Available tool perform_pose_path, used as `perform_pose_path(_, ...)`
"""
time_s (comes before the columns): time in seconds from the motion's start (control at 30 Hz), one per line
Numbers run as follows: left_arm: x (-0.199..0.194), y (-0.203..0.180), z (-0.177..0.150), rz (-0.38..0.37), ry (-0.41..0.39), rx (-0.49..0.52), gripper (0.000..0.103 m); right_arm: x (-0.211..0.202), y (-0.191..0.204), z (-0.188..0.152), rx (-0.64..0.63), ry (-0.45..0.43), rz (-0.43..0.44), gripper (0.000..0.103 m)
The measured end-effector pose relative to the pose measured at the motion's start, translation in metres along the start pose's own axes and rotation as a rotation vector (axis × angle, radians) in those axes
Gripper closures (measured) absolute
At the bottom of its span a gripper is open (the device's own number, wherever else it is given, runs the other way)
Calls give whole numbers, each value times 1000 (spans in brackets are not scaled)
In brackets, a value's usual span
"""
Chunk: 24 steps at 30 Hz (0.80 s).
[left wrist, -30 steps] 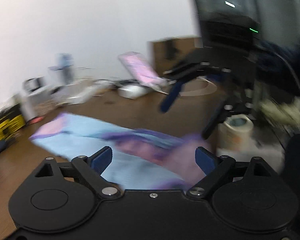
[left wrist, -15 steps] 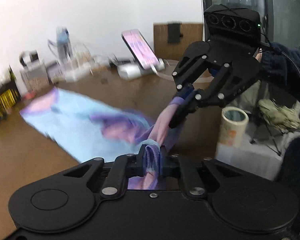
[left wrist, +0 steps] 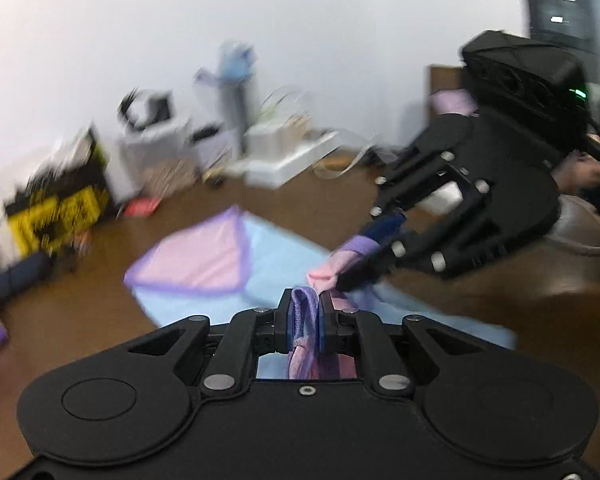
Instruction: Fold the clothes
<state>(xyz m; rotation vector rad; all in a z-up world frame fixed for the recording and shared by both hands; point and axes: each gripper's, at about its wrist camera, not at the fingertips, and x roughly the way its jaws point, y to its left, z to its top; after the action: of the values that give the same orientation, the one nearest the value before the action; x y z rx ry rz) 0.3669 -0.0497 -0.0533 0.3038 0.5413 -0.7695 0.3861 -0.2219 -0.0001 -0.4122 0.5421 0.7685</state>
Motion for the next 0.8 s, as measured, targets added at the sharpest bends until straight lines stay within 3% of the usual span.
perform_pose_path(0.07,7,2,-5,10,18,-16,92,6,-2,-4,-5,17,-22,69)
perform_pose_path(0.13,11,2,-10,12,28,-10,91,-1,-4,-6,-1,-1,-56,56)
perform_pose_path(0.2,11,3,-14,15,23,2,91,-16,-2,-5,-20,-23,-102,32)
perform_pose_path(0.3,10,2,-16,13,25,-23,91,-58,14,-6,-65,-92,-122,30)
perform_pose_path(0.4,10,1,-16,13,22,-37,91,-88,42,-11,-128,-169,13,30)
perform_pose_path(0.53,10,0,-11,38,38,-55,89,-78,86,-24,-312,-90,138,30)
perform_pose_path(0.57,10,-1,-9,57,41,-58,79,-71,88,-25,-311,-69,154,31)
perform_pose_path(0.6,8,-3,-8,103,37,-66,55,-63,89,-26,-305,-48,167,33)
perform_pose_path(0.63,7,-4,-7,125,33,-69,42,-56,87,-26,-277,-30,168,39)
perform_pose_path(0.67,-7,-8,-6,166,-10,-72,28,-51,84,-27,-252,-15,169,58)
perform_pose_path(0.73,-25,-16,-5,209,-72,-72,25,-46,78,-28,-199,-15,176,68)
perform_pose_path(0.8,-68,-21,-8,184,-148,-3,9,-46,71,-30,-156,-40,178,82)
